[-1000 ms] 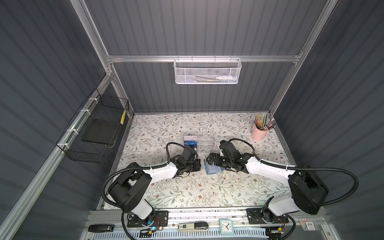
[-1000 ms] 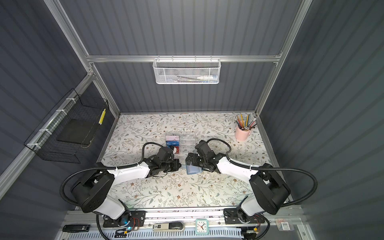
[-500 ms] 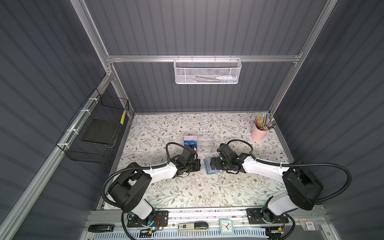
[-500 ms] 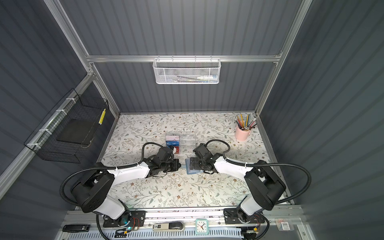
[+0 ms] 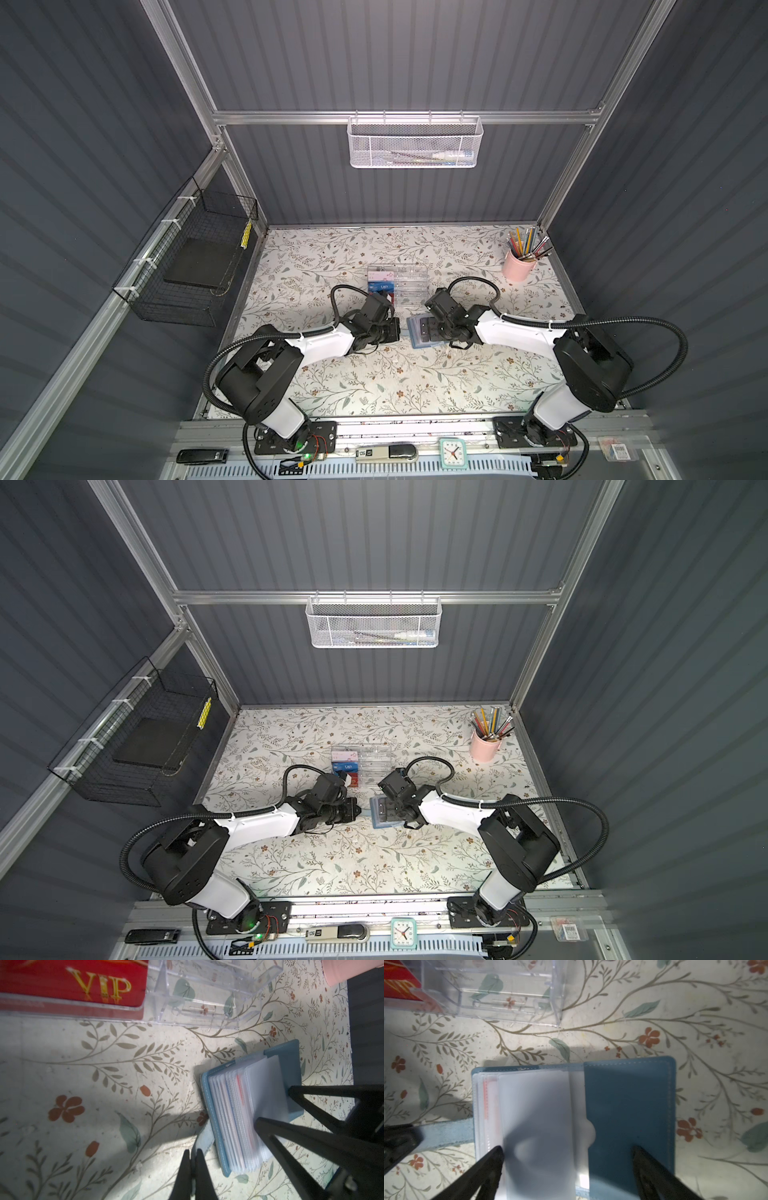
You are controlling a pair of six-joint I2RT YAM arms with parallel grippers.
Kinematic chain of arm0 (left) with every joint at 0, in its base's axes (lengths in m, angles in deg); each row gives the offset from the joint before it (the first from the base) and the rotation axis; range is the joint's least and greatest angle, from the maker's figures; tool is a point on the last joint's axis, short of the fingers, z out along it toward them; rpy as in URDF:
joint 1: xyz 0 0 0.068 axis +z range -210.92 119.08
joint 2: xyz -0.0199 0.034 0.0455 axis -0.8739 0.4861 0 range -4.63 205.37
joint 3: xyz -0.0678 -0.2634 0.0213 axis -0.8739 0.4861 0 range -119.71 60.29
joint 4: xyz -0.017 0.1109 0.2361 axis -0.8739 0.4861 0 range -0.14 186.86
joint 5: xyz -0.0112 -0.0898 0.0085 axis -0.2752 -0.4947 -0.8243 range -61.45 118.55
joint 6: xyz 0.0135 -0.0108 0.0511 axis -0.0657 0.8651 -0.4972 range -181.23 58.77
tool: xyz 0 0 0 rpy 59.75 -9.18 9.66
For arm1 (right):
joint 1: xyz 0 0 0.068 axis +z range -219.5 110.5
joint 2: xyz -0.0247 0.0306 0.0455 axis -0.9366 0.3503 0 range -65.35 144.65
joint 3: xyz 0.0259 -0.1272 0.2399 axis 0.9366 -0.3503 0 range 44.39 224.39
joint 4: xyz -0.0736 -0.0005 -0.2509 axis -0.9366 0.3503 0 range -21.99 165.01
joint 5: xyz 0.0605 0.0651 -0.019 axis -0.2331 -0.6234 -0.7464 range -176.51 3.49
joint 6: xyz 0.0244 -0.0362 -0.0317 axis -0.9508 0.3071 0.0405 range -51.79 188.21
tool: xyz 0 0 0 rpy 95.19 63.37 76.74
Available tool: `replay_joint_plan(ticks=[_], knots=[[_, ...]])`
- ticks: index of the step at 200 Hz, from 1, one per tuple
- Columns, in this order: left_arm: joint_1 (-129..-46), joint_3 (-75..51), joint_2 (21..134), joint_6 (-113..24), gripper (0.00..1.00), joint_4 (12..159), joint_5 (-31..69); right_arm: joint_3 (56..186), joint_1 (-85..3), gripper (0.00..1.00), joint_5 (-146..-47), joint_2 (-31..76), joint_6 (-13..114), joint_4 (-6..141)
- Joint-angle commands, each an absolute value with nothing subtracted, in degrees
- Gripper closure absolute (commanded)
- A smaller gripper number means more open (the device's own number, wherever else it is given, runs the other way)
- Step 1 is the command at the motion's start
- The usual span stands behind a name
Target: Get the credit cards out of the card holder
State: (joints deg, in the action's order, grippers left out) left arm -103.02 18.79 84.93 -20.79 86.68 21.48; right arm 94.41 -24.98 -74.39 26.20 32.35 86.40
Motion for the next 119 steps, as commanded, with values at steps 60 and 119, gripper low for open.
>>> replay_joint_plan(ticks=[60,119], knots=[[-102.3,19.6,83.9,-21.8,1.00,86.5,21.4,95.0,-24.8,0.04,-69.3,25.0,33.7,91.7],[-102.2,19.5,84.1,-21.7,1.00,86.5,21.2,97.8,-24.1,0.04,-74.2,26.4,34.2,88.7]])
